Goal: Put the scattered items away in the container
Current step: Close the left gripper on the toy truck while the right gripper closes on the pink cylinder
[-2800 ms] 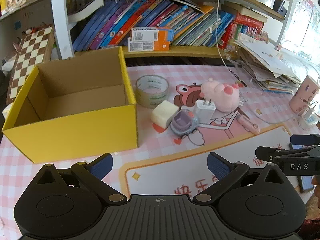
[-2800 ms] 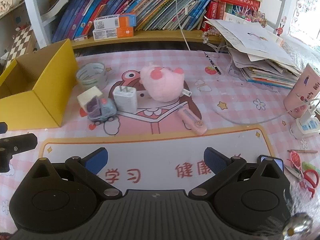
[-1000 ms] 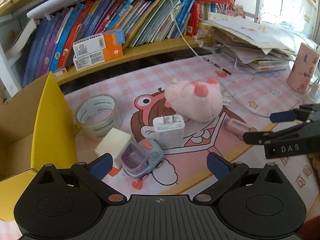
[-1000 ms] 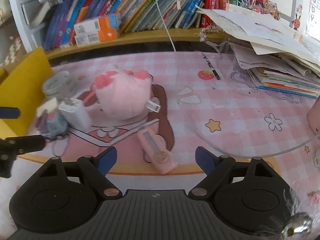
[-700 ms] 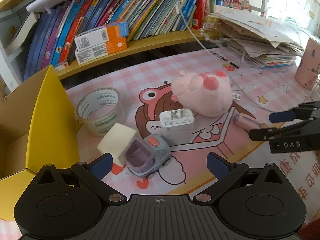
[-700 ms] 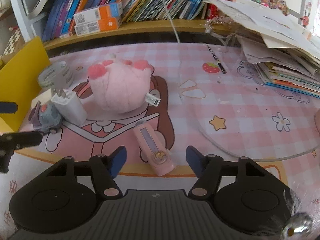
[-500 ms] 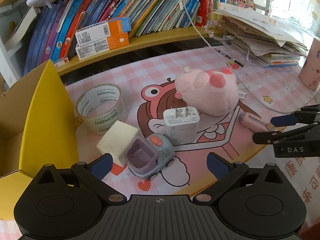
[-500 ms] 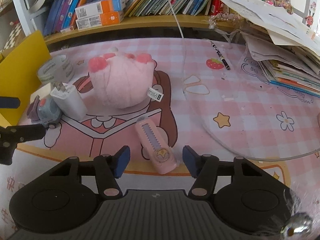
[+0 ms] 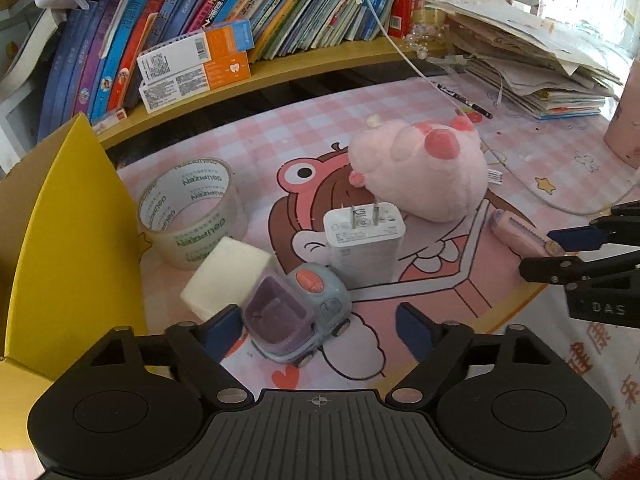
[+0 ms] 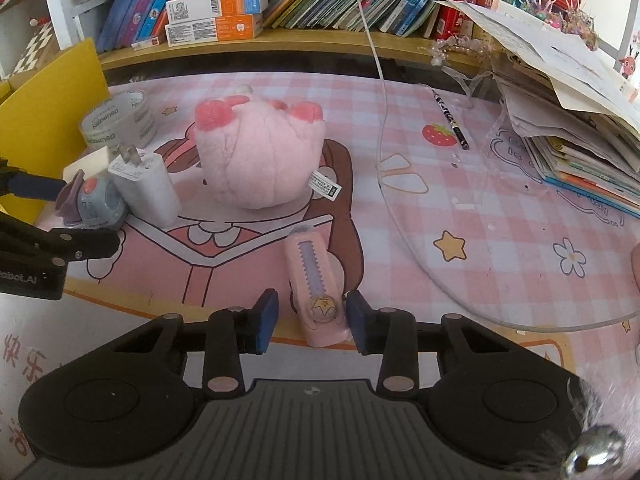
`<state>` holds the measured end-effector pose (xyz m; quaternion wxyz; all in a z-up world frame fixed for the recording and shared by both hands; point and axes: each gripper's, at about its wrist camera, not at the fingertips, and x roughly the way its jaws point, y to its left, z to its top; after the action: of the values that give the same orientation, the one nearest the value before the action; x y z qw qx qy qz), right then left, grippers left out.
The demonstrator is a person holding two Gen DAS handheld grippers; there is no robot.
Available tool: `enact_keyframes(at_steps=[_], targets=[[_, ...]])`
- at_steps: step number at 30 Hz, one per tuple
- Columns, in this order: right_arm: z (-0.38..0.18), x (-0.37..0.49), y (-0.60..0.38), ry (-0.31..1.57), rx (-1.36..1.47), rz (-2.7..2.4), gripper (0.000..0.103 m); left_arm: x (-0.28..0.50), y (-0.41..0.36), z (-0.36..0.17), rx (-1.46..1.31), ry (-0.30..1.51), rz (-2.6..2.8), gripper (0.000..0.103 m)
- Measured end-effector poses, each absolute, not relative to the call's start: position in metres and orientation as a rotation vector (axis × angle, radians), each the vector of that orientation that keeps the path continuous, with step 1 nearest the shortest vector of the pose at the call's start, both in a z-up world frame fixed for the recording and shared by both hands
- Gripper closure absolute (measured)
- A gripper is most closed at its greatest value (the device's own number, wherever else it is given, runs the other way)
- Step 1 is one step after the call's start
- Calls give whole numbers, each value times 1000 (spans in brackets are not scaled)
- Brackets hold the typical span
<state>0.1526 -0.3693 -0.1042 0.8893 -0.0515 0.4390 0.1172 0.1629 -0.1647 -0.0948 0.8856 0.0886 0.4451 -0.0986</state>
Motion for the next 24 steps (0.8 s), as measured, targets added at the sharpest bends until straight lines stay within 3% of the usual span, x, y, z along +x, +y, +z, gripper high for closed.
enact_keyframes(at_steps=[5,8,24], targets=[[-104,153,-369,912,-109,242,67,160,-160,-88,125,943,-236,41],[-104,153,-368,912,-111,241,67,158,-160,-87,102,947,-280,46],[-104,154,-369,912,-117,246,67,172,-172,-106,227,923,-263,46]])
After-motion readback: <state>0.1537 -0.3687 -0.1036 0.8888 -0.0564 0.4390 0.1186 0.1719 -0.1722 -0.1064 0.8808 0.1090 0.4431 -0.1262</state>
